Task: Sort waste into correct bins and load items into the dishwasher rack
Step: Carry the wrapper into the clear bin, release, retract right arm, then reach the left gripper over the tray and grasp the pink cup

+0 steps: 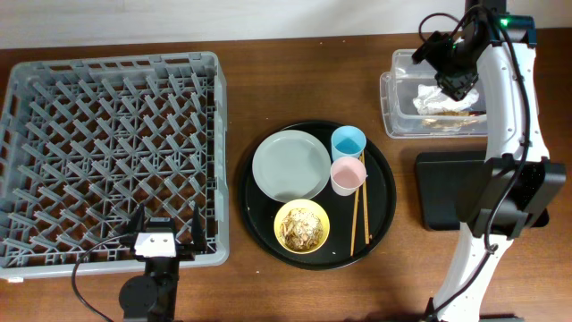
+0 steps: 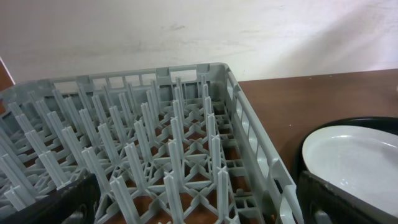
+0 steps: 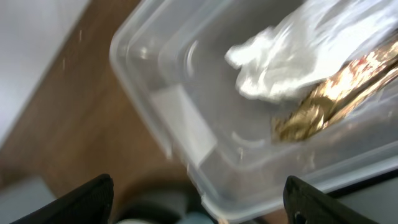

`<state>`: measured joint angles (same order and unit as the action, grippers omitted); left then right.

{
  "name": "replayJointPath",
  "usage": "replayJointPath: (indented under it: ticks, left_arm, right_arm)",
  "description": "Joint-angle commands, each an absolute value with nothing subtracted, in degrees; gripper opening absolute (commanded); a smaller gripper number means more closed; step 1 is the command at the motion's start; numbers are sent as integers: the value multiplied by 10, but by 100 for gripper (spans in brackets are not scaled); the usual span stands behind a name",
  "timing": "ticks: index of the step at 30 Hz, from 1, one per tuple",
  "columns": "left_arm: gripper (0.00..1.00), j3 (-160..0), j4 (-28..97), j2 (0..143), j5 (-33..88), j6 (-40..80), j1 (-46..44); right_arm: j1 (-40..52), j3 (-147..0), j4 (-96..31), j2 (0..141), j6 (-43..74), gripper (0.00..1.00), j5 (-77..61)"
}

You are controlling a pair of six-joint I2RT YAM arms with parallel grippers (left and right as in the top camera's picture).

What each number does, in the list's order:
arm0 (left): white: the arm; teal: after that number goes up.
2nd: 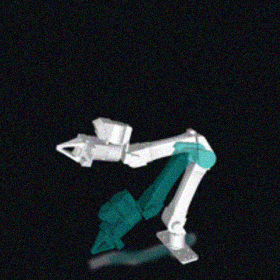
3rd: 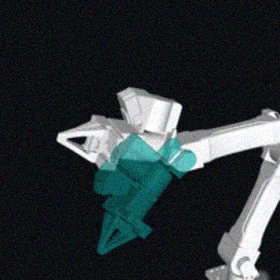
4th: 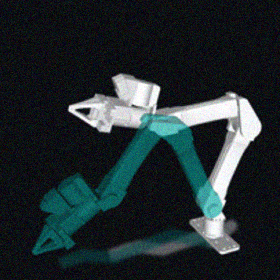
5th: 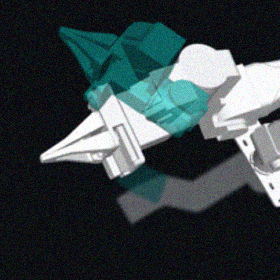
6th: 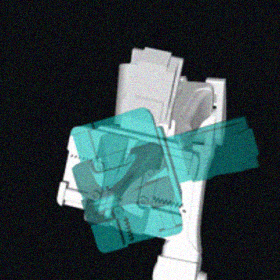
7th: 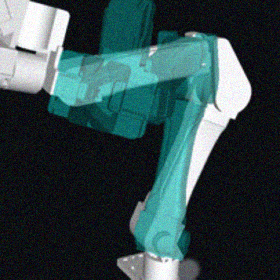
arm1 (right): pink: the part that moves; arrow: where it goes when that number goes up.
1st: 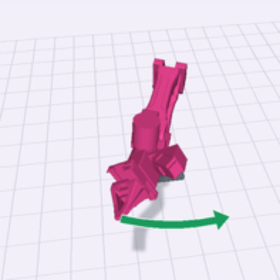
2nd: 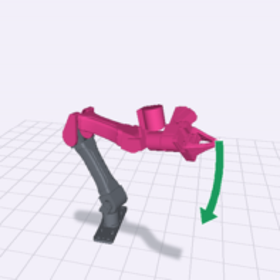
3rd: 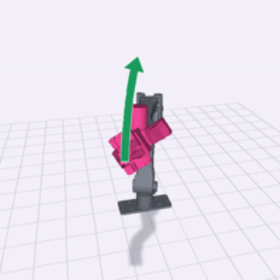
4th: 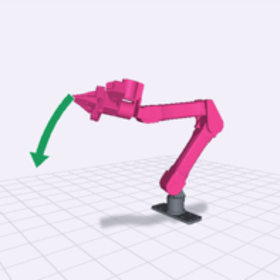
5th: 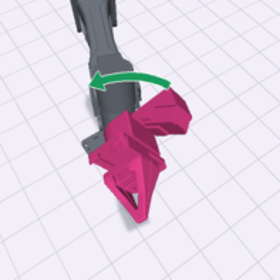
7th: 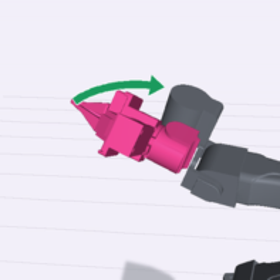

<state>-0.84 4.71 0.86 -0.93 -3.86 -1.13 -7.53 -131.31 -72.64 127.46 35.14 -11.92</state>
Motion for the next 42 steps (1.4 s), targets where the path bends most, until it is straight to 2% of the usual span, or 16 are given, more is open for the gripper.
replayJointPath:
  ticks: [1, 4, 5, 9, 13, 18, 26, 28, 30, 32, 34, 36, 38, 39, 42]
  left_arm:
    - [99, -5, 48, 7, -13, -48, -13]
    - [99, -5, 48, 7, -13, -48, -13]
    - [99, -5, 48, 7, -13, -48, -13]
    - [99, -5, 48, 7, -13, -48, -13]
    - [99, -5, 48, 7, -13, -48, -13]
    - [99, -5, 48, 7, -13, -48, -13]
    - [99, -5, 47, 7, -12, -47, -13]
    - [99, -5, 23, 7, 72, -3, -13]
    - [99, -5, -44, 7, 252, 67, -13]
    - [99, -5, -194, 7, 468, 123, -13]
    - [99, -5, -345, 7, 567, 126, -13]
    - [99, -7, -472, 7, 541, 140, -13]
    - [100, -16, -504, 7, 440, 195, -13]
    - [100, -29, -482, 8, 378, 222, -13]
    - [100, -91, -362, 33, 329, 208, -13]
  right_arm:
    - [-51, -1355, -767, 1206, 271, 89, -159]
    - [-26, -1356, -810, 1152, 246, 93, -158]
    - [-16, -1356, -833, 1130, 242, 100, -156]
    - [-9, -1356, -879, 1080, 256, 99, -96]
    - [-67, -1356, -932, 1064, 321, 99, -33]
    - [-171, -1354, -973, 1066, 318, 99, -31]
    - [-224, -1354, -973, 1066, 318, 99, -31]
    - [-225, -1354, -973, 1066, 318, 99, -31]
    - [-225, -1354, -973, 1066, 318, 99, -31]
    - [-225, -1354, -973, 1066, 318, 99, -31]
    - [-225, -1354, -973, 1066, 318, 99, -31]
    - [-225, -1354, -973, 1066, 318, 99, -31]
    - [-225, -1354, -973, 1066, 318, 99, -31]
    - [-225, -1354, -973, 1066, 318, 99, -31]
    - [-225, -1354, -973, 1066, 318, 99, -31]
